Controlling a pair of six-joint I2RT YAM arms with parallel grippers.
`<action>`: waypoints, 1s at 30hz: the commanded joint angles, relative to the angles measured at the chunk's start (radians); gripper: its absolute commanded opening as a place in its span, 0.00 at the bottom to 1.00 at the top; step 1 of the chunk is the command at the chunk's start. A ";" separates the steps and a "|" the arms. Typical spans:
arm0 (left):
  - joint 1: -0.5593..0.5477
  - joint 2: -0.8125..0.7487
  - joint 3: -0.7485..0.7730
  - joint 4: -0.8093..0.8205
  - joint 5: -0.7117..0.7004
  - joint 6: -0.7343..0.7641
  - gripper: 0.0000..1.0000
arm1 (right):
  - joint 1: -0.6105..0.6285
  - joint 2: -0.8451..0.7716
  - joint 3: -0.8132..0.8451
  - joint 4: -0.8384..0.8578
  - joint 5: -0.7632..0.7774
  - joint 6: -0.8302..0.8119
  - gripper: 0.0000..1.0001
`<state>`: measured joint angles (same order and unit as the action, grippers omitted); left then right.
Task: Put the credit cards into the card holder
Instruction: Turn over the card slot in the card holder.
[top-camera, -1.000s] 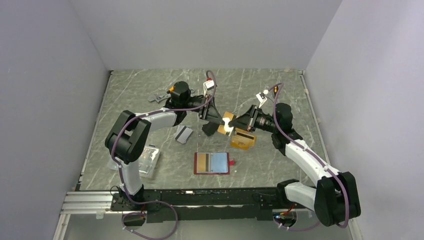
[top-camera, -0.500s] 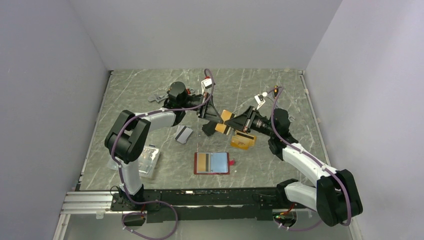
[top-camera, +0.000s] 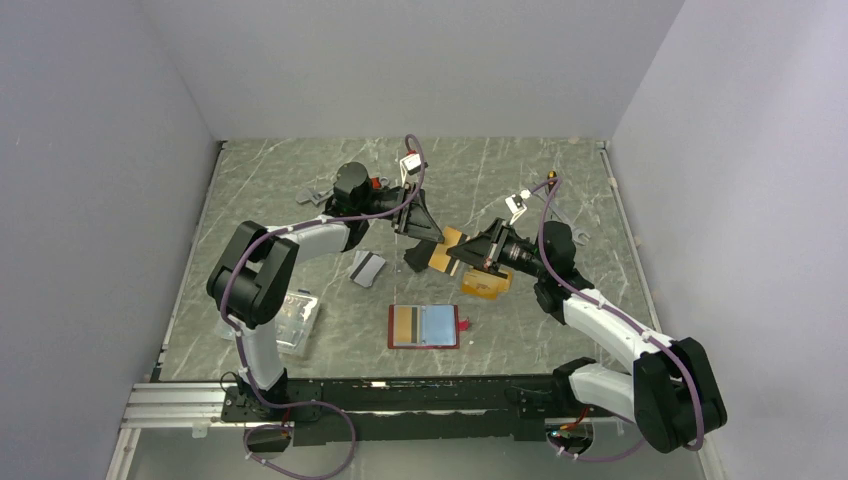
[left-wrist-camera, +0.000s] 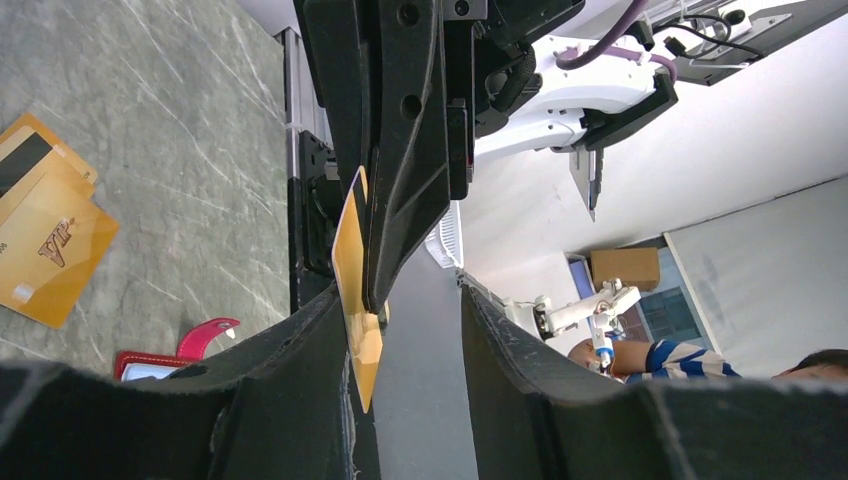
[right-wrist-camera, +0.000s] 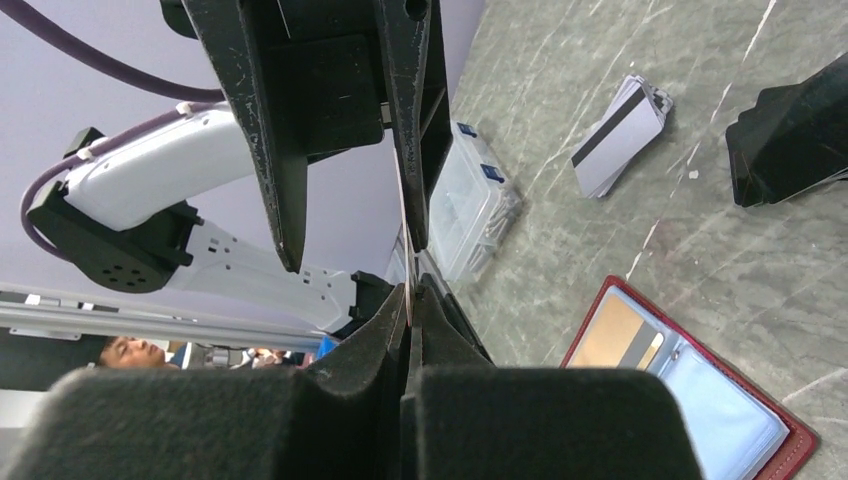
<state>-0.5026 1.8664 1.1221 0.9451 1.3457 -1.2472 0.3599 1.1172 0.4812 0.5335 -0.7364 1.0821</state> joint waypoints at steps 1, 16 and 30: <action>0.007 -0.069 0.010 0.075 -0.004 -0.031 0.49 | 0.030 0.001 0.017 -0.067 0.021 -0.069 0.00; 0.098 -0.098 0.043 0.120 0.038 -0.041 0.49 | 0.068 -0.066 -0.036 -0.266 0.031 -0.175 0.00; 0.041 -0.304 0.142 -1.658 -0.542 1.679 0.70 | 0.130 -0.074 -0.132 -0.498 0.181 -0.276 0.00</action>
<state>-0.4267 1.6241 1.3582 -0.3878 1.0439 0.0322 0.4637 1.0336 0.3496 0.1078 -0.6353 0.8585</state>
